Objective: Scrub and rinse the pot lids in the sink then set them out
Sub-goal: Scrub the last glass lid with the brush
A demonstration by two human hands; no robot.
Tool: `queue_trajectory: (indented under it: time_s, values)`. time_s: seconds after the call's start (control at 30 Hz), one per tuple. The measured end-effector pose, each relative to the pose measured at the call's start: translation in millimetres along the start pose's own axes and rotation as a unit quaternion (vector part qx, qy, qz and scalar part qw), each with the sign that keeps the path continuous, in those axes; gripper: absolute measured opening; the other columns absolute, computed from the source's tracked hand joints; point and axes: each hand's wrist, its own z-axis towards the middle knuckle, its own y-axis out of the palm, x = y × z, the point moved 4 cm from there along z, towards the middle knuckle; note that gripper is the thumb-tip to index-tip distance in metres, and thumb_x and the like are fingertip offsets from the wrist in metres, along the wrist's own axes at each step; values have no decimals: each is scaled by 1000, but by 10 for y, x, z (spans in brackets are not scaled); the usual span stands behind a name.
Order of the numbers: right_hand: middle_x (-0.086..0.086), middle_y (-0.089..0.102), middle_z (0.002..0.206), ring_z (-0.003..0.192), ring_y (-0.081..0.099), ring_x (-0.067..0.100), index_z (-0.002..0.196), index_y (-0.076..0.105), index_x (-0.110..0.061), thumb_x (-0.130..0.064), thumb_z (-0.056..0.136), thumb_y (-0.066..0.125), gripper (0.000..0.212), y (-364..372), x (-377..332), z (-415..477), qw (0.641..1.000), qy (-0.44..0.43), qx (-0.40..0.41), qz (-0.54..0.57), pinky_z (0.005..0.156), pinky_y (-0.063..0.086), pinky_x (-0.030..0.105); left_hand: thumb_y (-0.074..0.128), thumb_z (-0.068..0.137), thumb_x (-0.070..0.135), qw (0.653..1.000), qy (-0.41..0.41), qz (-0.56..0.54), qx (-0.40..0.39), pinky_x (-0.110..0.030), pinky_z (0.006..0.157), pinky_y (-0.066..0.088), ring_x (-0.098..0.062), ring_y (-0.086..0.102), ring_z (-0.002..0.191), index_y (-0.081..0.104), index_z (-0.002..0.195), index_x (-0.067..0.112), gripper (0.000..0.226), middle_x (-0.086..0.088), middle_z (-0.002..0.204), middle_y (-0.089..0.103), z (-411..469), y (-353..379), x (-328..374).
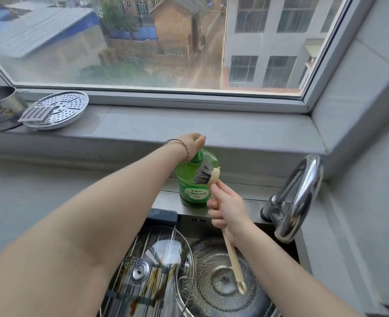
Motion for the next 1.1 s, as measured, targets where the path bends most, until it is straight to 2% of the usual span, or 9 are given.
queue_trajectory:
  time_s: [0.13,0.3,0.43,0.6,0.67,0.77,0.9,1.03,1.1]
  values:
    - [-2,33,58,38,21,4,128,53,-29,-22,98,45,32,6,-15,-89,1000,2,-4,-8,30,18,13,22,98,50,999,-22,-12,27,-39,106,33,-29,42,128,31,143,25,52,-8,143,43,-63,-57,-4]
    - [-3,33,56,36,22,4,134,46,-31,-23,97,46,38,-177,144,-265,997,3,0,-81,30,18,13,34,99,31,953,-62,-209,210,-34,99,36,-29,47,122,32,140,16,44,-13,138,46,-641,29,-254]
    - [-3,35,56,35,26,2,136,43,-31,-19,97,47,41,-467,448,-562,976,0,13,-217,33,22,14,47,90,13,903,-250,-308,167,-34,73,48,-29,58,90,33,138,11,50,-18,127,51,-1394,912,-1098]
    - [-3,38,53,34,27,0,131,46,-30,-11,95,49,41,-751,809,-902,957,8,32,-289,36,23,12,51,89,6,712,-517,-469,74,-22,42,48,-24,48,69,49,120,-8,35,-13,77,46,-2431,1932,-1833]
    - [-2,38,54,33,28,0,131,44,-29,-10,95,48,41,-817,920,-1007,954,23,36,-295,35,24,11,46,93,10,635,-568,-520,58,-26,74,52,-33,52,102,51,113,-5,26,-19,94,51,-2657,2103,-1896]
    - [0,38,55,31,28,0,133,46,-26,-10,95,47,41,-848,1044,-1119,951,41,32,-306,34,24,12,42,97,17,550,-567,-608,79,-45,106,33,-31,35,132,35,139,7,44,-18,145,33,-2748,2146,-1938]
    - [0,38,55,32,27,0,134,46,-24,-9,95,48,42,-836,1113,-1210,945,43,31,-322,34,24,11,44,97,28,510,-579,-634,52,-48,102,36,-31,50,115,37,136,5,46,-17,124,52,-2779,2192,-2018]
    - [0,38,56,37,27,5,135,44,-32,-15,95,48,43,-878,1173,-1265,938,58,28,-339,35,22,16,56,90,42,505,-558,-656,58,-20,59,53,-16,60,83,59,94,2,40,-6,93,63,-2861,2211,-2059]
    - [0,39,57,40,26,7,135,42,-33,-17,96,47,43,-914,1207,-1285,936,62,28,-345,37,21,17,57,90,37,498,-507,-698,93,-15,62,49,-12,57,77,56,82,5,33,-2,88,60,-2846,2177,-2049]
